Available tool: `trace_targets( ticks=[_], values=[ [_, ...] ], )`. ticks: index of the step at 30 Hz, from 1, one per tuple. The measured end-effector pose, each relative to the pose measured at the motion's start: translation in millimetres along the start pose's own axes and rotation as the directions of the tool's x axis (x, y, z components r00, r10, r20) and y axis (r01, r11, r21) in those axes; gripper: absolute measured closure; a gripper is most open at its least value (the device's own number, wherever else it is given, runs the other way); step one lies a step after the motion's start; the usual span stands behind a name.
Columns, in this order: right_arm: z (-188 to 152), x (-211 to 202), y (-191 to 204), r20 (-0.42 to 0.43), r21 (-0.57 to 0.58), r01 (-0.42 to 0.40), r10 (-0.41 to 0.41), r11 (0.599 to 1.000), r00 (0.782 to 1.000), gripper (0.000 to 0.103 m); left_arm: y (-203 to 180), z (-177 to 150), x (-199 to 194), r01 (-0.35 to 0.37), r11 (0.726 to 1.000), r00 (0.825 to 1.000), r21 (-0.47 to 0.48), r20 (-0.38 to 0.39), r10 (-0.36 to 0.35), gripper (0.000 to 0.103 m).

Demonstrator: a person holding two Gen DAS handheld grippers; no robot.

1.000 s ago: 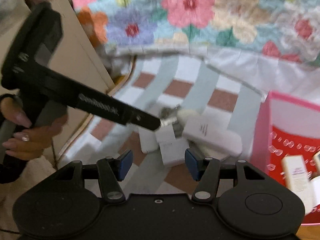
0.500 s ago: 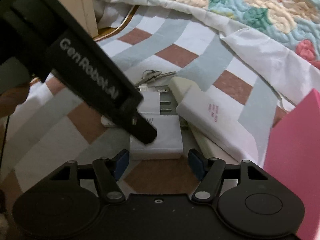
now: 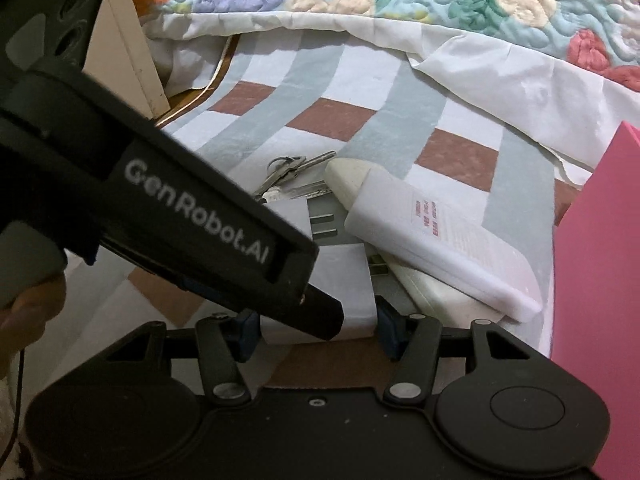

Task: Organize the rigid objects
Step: 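Move the left tool back down to the printed white charger in the pile, then close the left gripper on the printed white charger and lift it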

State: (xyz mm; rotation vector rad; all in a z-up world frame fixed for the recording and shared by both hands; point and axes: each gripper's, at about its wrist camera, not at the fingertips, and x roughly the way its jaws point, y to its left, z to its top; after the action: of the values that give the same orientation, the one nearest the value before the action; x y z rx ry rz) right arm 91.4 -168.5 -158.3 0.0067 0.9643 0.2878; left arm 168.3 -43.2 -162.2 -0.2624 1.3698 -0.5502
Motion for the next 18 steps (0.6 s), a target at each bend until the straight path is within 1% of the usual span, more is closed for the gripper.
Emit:
trace_targets(
  ticks=[4, 7, 10, 12, 15, 18],
  values=[
    [-5, -13, 5, -0.003, 0.039, -0.016, 0.016, 0.999, 1.0, 0.042, -8, -6, -9, -0.014, 0.999, 1.0, 0.03, -0.019, 0.015, 0.057],
    [-8, -28, 10, 0.009, 0.063, -0.013, 0.012, 0.998, 1.0, 0.042, -17, -15, -24, -0.028, 0.998, 0.999, 0.064, -0.025, 0.03, 0.058],
    [-8, -45, 14, 0.03, 0.089, -0.005, 0.003, 0.996, 1.0, 0.042, -32, -26, -39, -0.048, 0.992, 0.999, 0.118, -0.003, 0.049, 0.058],
    [-9, -58, 16, 0.04, 0.084, 0.0, -0.003, 0.997, 0.999, 0.042, -42, -34, -49, -0.058, 0.986, 0.998, 0.155, 0.018, 0.056, 0.058],
    [-9, -75, 21, 0.062, 0.041, 0.024, -0.026, 0.999, 0.998, 0.042, -54, -44, -65, -0.056, 0.98, 0.998, 0.191, 0.052, 0.047, 0.058],
    [-7, -94, 23, 0.097, 0.022, 0.055, -0.057, 0.998, 0.994, 0.042, -69, -48, -78, -0.042, 0.973, 0.996, 0.226, 0.084, 0.023, 0.058]
  ],
)
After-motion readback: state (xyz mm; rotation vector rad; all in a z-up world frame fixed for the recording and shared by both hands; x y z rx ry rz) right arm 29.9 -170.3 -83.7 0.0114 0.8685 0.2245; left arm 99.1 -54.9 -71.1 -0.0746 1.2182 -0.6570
